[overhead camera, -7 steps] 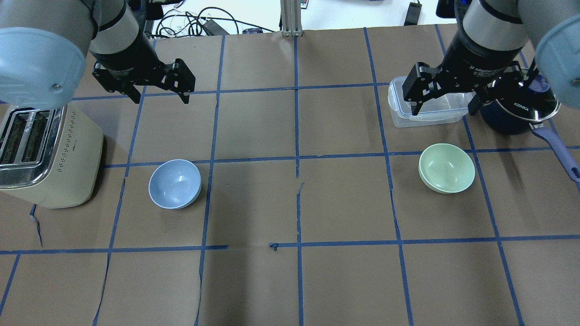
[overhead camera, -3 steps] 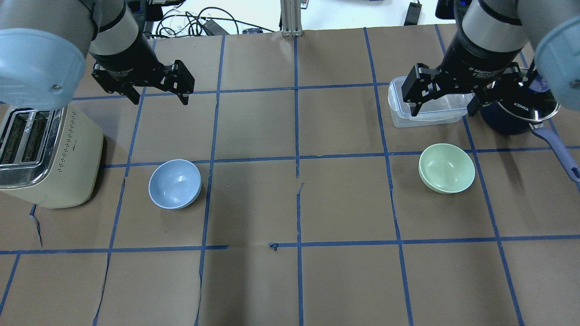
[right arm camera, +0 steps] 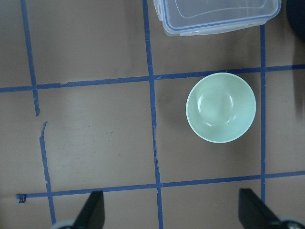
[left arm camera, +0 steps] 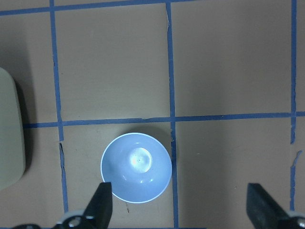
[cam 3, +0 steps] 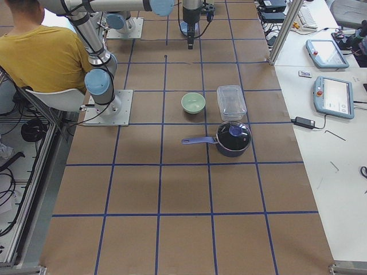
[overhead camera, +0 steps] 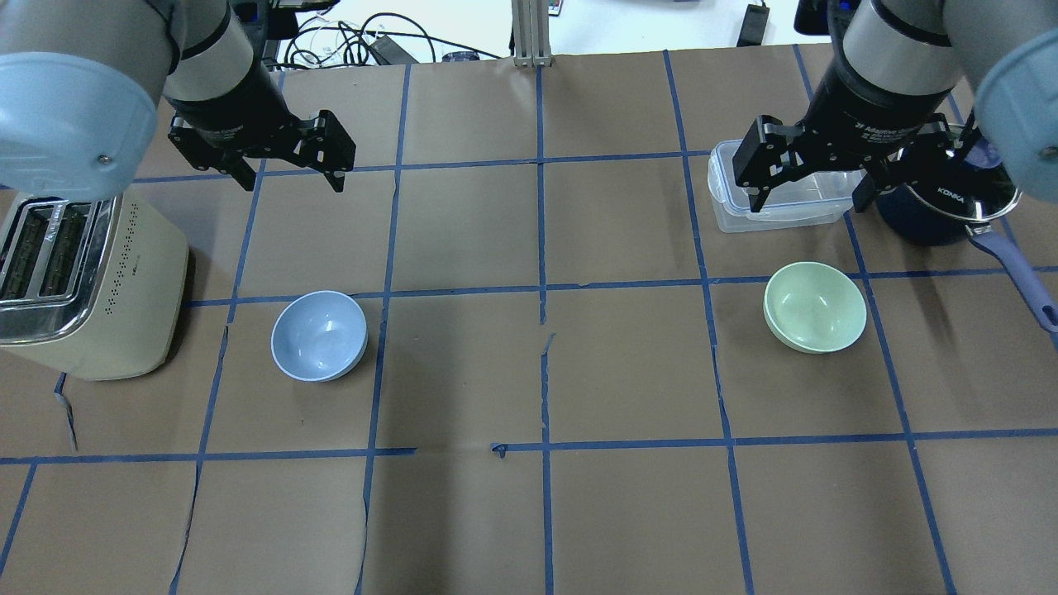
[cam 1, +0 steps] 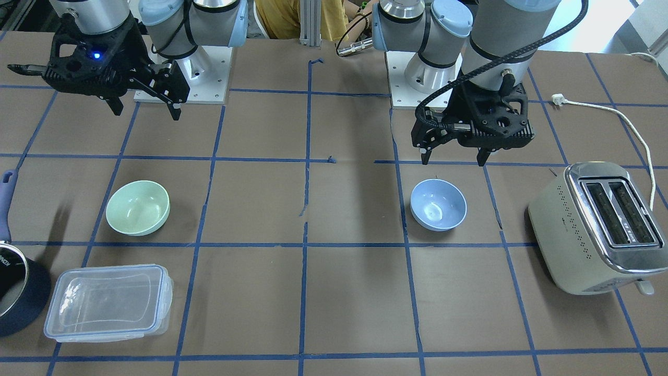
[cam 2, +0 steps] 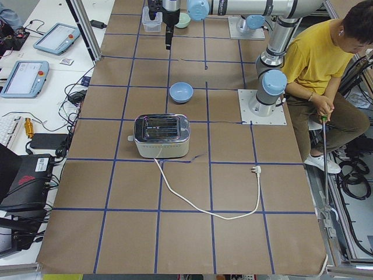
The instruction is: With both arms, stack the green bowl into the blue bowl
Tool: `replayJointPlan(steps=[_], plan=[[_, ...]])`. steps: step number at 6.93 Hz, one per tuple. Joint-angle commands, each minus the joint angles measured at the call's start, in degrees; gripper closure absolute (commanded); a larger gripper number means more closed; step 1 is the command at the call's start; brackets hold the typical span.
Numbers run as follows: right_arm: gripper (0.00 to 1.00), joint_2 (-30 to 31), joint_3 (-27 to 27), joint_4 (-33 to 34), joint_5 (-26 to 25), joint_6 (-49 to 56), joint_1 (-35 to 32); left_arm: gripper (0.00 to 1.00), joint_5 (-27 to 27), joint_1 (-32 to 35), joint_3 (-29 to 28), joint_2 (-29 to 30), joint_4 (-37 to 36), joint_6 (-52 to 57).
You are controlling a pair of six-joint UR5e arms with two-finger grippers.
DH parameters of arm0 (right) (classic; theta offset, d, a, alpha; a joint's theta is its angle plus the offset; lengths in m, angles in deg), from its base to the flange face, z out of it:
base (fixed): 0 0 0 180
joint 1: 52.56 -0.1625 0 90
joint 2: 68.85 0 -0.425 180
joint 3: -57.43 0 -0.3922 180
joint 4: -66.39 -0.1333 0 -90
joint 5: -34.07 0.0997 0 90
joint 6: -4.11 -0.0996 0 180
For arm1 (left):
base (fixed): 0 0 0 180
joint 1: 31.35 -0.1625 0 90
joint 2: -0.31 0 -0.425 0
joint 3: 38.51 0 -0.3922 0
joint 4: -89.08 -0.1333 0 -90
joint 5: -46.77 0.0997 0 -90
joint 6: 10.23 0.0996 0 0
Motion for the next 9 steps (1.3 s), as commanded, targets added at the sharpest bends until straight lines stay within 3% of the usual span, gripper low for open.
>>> replayJointPlan(steps=[1,6,9], plan=[[0.00,-0.06,0.00,0.00,0.06,0.02,0.01,0.00,0.01,-0.08,0.01,0.01,0.09,0.00],[0.00,-0.06,0.09,0.00,-0.03,0.02,0.01,0.00,0.01,-0.34,0.10,0.44,0.00,0.27],[0.00,-0.67,0.09,1.05,-0.03,-0.06,-0.08,0.00,-0.26,-6.03,5.00,0.79,-2.44,4.63]])
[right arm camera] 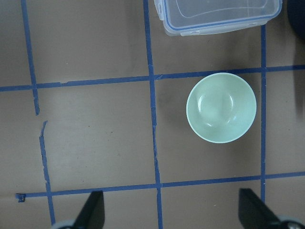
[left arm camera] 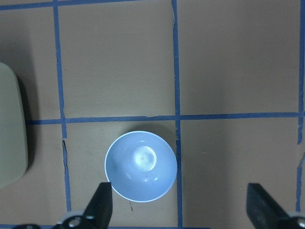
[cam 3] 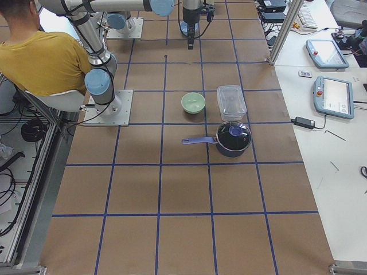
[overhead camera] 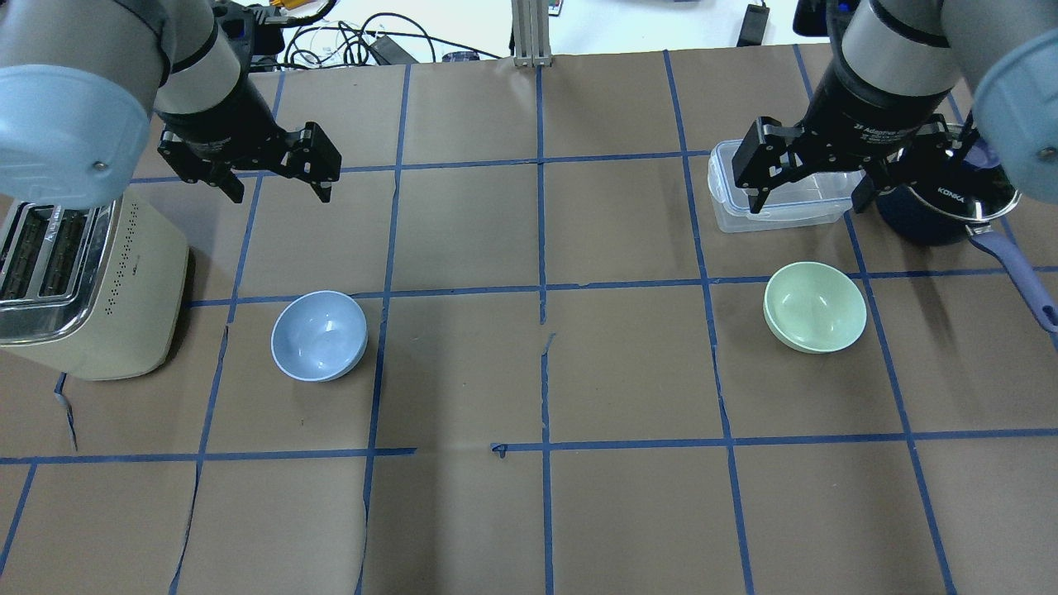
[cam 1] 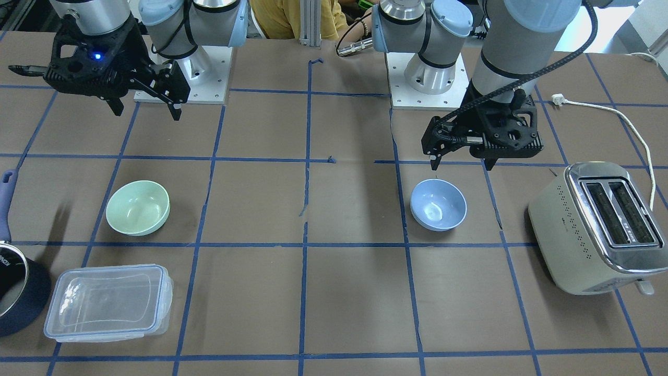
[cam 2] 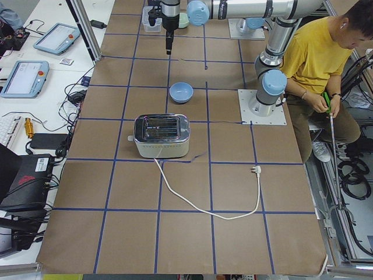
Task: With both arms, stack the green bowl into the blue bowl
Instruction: 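Lower the left gripper to the blue bowl while the right descends to the green bowl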
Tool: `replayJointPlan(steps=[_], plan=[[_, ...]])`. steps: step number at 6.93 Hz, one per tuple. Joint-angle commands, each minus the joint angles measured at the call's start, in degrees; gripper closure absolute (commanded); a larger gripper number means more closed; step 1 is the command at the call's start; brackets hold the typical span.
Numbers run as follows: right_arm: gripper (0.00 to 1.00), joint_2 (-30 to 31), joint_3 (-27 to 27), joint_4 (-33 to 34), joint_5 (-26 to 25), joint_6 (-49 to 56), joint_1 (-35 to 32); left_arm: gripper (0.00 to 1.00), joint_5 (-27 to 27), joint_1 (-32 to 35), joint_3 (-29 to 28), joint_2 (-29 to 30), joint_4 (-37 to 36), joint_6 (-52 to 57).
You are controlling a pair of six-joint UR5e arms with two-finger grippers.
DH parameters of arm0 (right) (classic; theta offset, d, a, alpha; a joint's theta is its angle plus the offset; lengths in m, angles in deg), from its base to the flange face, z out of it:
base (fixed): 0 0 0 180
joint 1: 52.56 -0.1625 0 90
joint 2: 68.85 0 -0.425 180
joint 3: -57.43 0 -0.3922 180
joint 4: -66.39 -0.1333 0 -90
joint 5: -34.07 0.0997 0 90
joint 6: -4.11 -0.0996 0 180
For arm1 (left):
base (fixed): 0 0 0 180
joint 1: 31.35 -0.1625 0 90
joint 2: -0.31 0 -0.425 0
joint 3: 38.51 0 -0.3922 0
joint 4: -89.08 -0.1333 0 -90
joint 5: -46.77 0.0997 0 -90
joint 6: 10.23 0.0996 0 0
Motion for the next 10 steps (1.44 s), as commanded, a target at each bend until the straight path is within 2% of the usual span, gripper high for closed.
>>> replayJointPlan(steps=[1,2,5,6,7,8,9,10], plan=[[0.00,-2.32,0.18,0.51,0.00,-0.26,0.42,0.00,-0.94,-6.12,4.05,1.18,-1.49,5.95],[0.00,-5.03,0.35,1.20,0.00,-0.17,0.51,0.00,-3.65,-8.59,7.20,1.88,-2.62,6.94],[0.00,-13.20,3.41,16.97,-0.35,0.89,2.62,0.00,-3.68,-10.89,19.32,3.29,-15.42,15.10],[0.00,-16.63,6.04,21.20,-2.00,1.76,3.15,0.00,-3.85,-13.34,20.76,4.60,-16.60,17.04],[0.00,-18.49,9.20,27.95,-2.54,7.59,3.24,0.05,-3.85,-14.58,21.03,5.48,-16.61,19.06],[0.00,-18.85,12.80,30.45,-2.72,11.92,3.76,0.15,-3.94,-14.59,22.51,6.62,-16.78,19.34],[0.00,-19.12,15.70,31.26,-2.38,11.70,4.72,0.22,-4.03,-14.68,23.75,7.50,-20.18,19.34],[0.00,-19.12,17.21,31.88,-2.46,12.39,5.08,0.41,-4.98,-14.68,24.45,8.30,-20.91,19.34]])
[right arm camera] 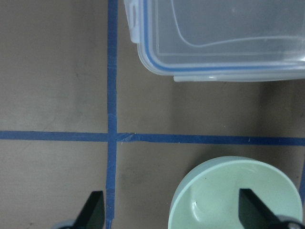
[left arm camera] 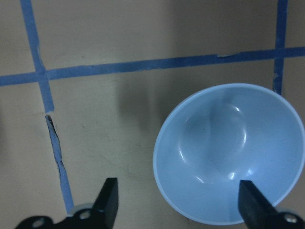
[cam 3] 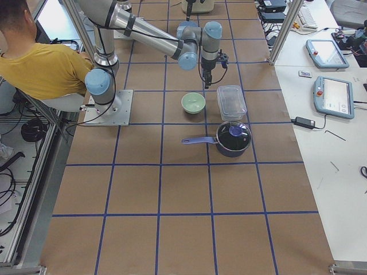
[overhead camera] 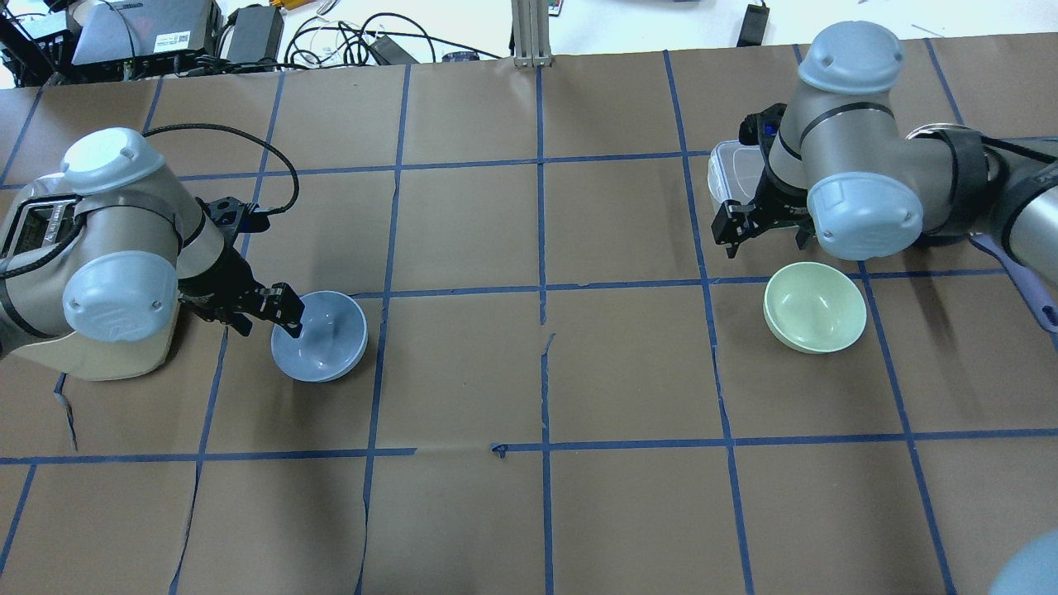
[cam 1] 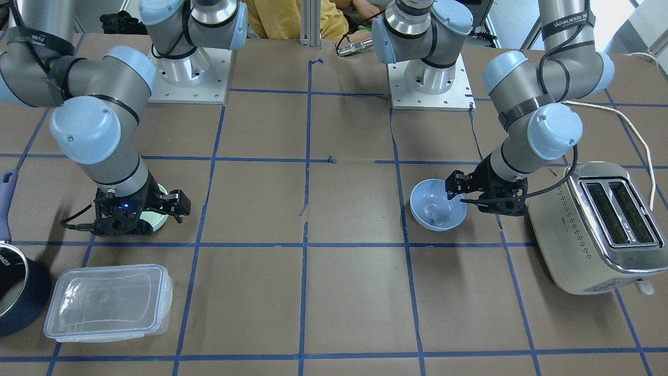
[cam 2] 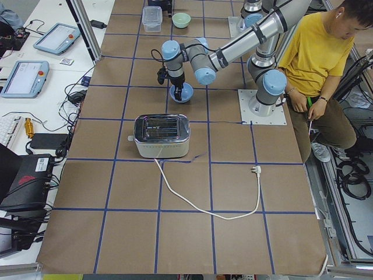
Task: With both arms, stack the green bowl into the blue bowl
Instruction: 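Lower the left gripper to the blue bowl while the right descends to the green bowl, then lift the blue bowl with the left gripper while the right grasps the green bowl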
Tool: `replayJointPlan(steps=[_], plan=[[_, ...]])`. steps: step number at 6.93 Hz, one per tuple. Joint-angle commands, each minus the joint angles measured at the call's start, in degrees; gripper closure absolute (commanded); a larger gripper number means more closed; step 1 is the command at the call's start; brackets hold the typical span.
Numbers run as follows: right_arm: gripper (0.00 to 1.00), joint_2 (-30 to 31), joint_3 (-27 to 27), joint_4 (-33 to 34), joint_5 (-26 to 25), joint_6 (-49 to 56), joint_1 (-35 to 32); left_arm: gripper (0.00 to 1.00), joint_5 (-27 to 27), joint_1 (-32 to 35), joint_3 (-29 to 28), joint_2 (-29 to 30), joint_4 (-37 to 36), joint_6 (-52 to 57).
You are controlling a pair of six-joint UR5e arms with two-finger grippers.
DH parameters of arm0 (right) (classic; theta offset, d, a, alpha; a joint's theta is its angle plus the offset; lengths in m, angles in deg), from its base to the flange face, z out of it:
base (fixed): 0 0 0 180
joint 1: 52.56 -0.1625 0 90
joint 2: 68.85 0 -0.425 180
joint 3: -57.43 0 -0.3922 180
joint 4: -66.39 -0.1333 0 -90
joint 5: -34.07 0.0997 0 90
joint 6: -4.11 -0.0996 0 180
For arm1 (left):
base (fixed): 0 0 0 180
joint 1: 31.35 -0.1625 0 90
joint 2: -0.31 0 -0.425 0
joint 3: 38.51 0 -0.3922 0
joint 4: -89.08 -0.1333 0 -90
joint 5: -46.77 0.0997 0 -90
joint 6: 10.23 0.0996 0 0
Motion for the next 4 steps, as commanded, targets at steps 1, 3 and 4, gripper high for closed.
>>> replayJointPlan(steps=[1,3,4], plan=[[0.00,-0.43,3.80,1.45,-0.10,1.02,0.66,0.56,-1.13,-0.10,1.24,1.77,-1.80,0.14],[0.00,-2.00,6.26,4.60,-0.27,0.49,1.44,1.00,-1.04,-0.19,1.24,2.39,-2.95,1.53],[0.00,-2.44,6.79,4.70,0.07,1.01,3.10,1.00,-1.22,-0.19,0.81,2.21,-2.95,1.46]])
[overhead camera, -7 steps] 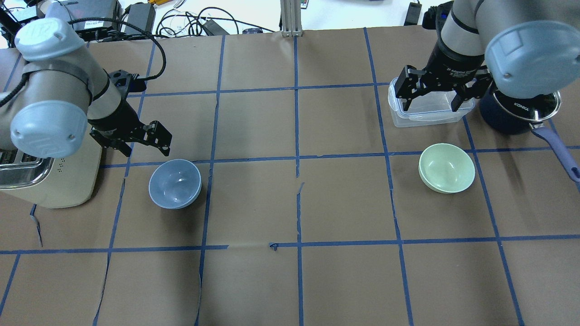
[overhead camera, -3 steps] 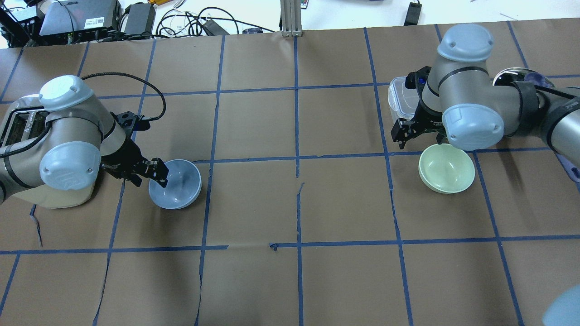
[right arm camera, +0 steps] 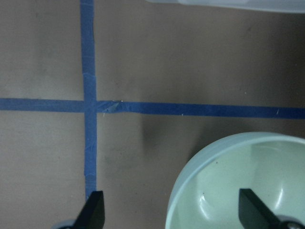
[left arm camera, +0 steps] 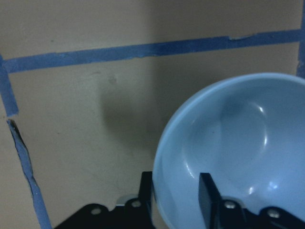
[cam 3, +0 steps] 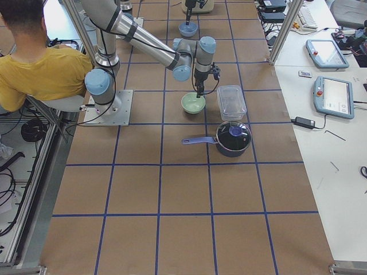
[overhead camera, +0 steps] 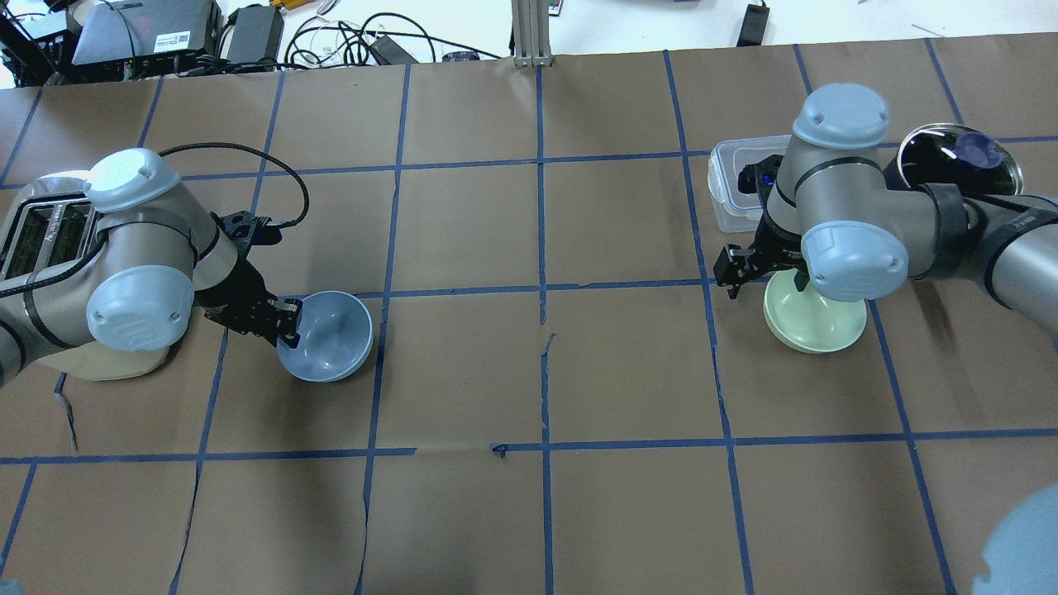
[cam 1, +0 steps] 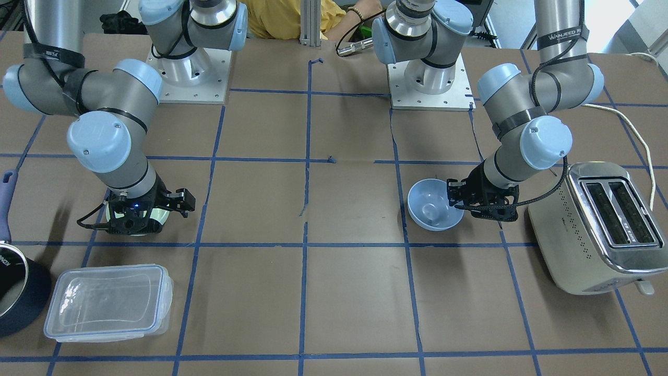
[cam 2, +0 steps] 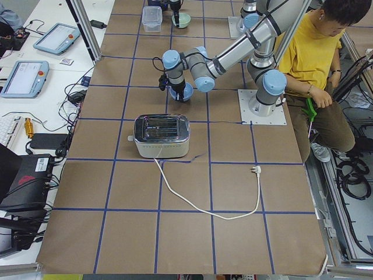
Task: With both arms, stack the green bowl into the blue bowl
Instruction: 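Lift the blue bowl with the left gripper while the right grasps the green bowl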
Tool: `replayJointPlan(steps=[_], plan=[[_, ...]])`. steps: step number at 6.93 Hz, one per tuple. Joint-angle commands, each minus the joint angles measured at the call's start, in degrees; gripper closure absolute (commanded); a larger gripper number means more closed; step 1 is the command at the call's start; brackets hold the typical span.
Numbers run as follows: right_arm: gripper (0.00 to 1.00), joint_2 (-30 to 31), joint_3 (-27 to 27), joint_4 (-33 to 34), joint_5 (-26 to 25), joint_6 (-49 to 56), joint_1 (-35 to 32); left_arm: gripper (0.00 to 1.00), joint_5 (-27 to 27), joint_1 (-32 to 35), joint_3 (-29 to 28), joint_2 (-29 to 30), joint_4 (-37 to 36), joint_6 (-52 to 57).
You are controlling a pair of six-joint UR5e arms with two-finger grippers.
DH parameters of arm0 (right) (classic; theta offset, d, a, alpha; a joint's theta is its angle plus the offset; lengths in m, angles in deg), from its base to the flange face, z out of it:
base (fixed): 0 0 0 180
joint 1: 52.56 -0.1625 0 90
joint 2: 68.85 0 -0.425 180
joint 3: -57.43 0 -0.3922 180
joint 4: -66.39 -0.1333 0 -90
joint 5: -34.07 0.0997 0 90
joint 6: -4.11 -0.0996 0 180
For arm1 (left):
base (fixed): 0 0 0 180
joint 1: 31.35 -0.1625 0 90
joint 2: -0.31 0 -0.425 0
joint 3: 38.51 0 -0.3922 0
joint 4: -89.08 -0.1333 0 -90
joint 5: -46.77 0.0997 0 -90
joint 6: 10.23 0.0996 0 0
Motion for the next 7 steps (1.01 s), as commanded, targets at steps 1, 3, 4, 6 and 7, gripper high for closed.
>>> replayJointPlan(steps=[1,3,4,6,7], plan=[[0.28,-1.59,1.11,0.64,1.10,-0.34,3.10,1.00,-1.52,0.67,-0.84,-1.31,0.35,-1.01],[1.00,-1.60,0.58,0.38,1.02,-0.52,3.38,1.00,-8.01,2.07,-5.84,0.86,0.53,-5.82],[1.00,-1.25,0.06,0.20,1.02,-0.52,3.38,1.00,-9.78,7.04,-8.12,0.87,0.62,-14.21],[1.00,-0.81,-4.84,-4.77,1.02,-0.87,3.20,1.00,-9.97,20.73,-14.71,4.01,1.84,-28.21],[1.00,0.07,-8.78,-10.73,1.02,-0.87,3.38,1.00,-10.06,24.97,-15.34,5.52,1.15,-34.88]])
